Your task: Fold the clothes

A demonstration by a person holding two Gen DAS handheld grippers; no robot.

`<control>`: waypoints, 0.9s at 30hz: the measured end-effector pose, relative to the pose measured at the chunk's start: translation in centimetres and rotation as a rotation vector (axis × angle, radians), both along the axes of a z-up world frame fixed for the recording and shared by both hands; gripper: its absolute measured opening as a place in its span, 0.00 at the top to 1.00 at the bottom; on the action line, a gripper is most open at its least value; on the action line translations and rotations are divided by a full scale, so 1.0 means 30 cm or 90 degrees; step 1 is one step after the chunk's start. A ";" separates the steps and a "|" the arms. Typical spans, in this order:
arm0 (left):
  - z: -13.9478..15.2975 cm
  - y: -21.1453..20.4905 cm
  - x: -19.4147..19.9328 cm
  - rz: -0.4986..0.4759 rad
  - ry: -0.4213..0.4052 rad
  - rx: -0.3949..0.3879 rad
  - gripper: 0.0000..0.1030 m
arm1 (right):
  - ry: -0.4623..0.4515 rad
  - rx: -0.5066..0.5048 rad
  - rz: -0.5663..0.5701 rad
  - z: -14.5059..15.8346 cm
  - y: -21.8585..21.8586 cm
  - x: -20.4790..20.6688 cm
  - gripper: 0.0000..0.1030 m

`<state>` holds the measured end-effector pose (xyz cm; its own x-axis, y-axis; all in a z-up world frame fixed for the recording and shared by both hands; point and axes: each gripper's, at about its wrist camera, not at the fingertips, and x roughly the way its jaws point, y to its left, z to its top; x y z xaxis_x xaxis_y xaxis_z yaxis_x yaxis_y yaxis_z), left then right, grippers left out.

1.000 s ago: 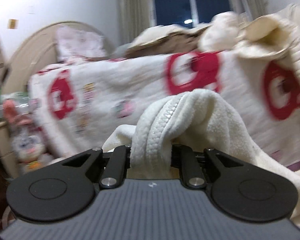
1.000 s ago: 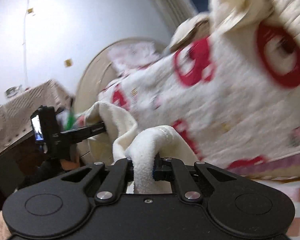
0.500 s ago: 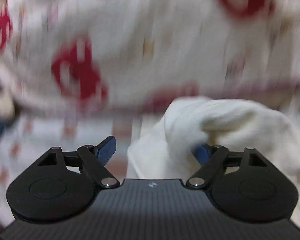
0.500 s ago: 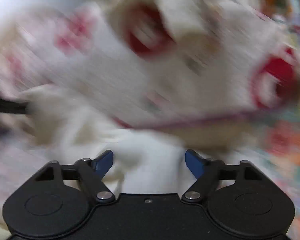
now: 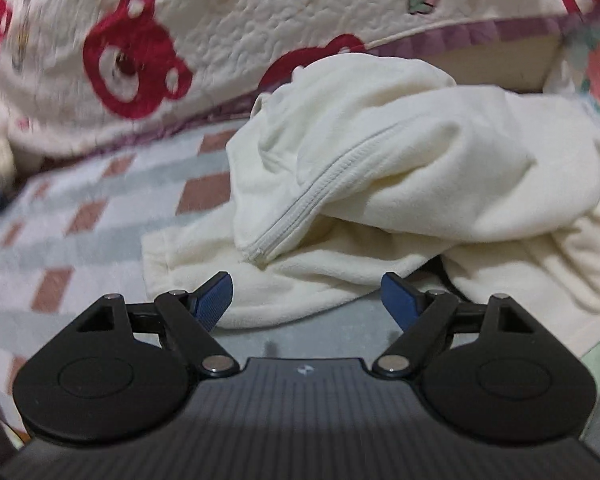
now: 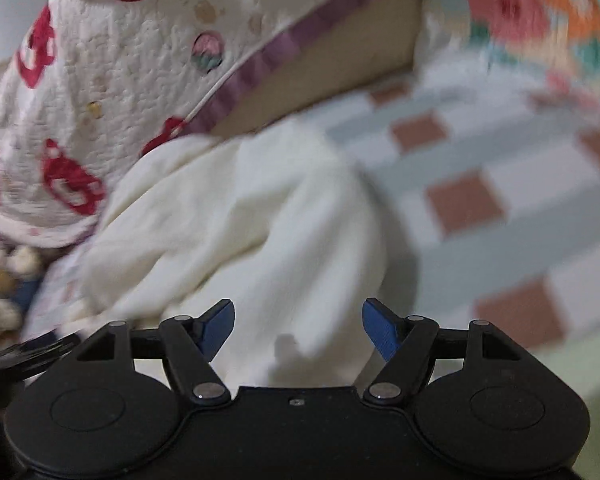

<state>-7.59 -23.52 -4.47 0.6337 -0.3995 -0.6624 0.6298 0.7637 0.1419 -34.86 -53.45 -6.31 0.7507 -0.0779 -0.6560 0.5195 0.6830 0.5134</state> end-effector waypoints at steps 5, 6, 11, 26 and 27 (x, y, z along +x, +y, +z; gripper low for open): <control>-0.045 0.009 0.073 0.060 0.154 -0.039 0.21 | -0.016 0.115 0.031 -0.049 0.029 -0.067 0.26; -0.055 0.034 0.090 0.083 0.188 -0.065 0.21 | -0.023 0.127 0.039 -0.050 0.034 -0.082 0.26; -0.072 0.087 0.114 0.129 0.188 -0.094 0.22 | -0.038 0.157 0.088 -0.076 0.062 -0.092 0.26; -0.063 0.141 0.087 0.152 0.158 -0.044 0.21 | -0.148 -0.159 0.122 0.294 0.021 0.013 0.90; -0.065 0.148 0.099 0.167 0.180 -0.035 0.21 | -0.128 -0.197 0.105 0.319 -0.002 0.017 0.90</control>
